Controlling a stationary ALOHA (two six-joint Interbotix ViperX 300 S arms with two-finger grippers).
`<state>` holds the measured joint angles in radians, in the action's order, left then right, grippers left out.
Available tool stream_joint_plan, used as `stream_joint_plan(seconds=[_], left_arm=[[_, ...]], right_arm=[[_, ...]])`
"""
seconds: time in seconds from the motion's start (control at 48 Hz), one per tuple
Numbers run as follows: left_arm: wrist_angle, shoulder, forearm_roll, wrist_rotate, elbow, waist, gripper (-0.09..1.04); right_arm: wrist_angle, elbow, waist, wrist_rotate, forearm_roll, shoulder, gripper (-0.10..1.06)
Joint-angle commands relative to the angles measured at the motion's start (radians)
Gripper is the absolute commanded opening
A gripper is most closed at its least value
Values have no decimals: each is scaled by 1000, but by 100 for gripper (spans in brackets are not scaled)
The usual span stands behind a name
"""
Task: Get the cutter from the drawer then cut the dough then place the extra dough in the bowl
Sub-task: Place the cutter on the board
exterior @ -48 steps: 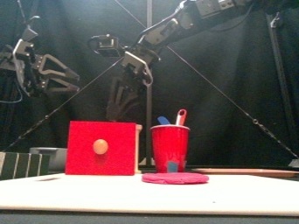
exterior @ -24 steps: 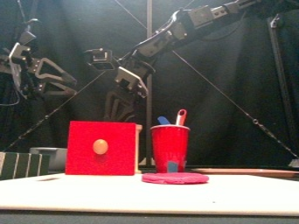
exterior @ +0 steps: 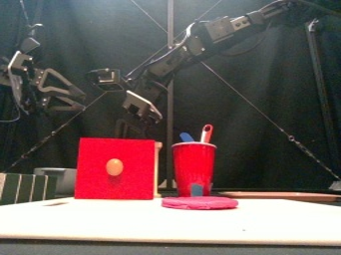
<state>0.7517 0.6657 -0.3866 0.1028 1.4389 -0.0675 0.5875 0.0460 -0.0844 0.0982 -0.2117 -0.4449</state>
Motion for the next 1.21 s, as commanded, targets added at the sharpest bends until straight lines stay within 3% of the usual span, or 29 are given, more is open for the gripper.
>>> stream_joint_plan(seconds=[0.021, 0.542, 0.771, 0.917, 1.208], left_arm=[[3, -2, -6, 0, -6, -3, 82], [3, -2, -57, 2, 11, -8, 82], [2, -2, -81, 0, 20, -8, 82], [0, -2, -83, 0, 20, -9, 82], [0, -2, -81, 5, -11, -15, 82]], right_arm=[[18, 48, 0, 2, -2, 43, 49], [276, 238, 57, 5, -35, 140, 49], [413, 181, 101, 31, -44, 212, 49], [433, 52, 141, 135, -97, 307, 49], [345, -396, 273, 437, -179, 538, 48]])
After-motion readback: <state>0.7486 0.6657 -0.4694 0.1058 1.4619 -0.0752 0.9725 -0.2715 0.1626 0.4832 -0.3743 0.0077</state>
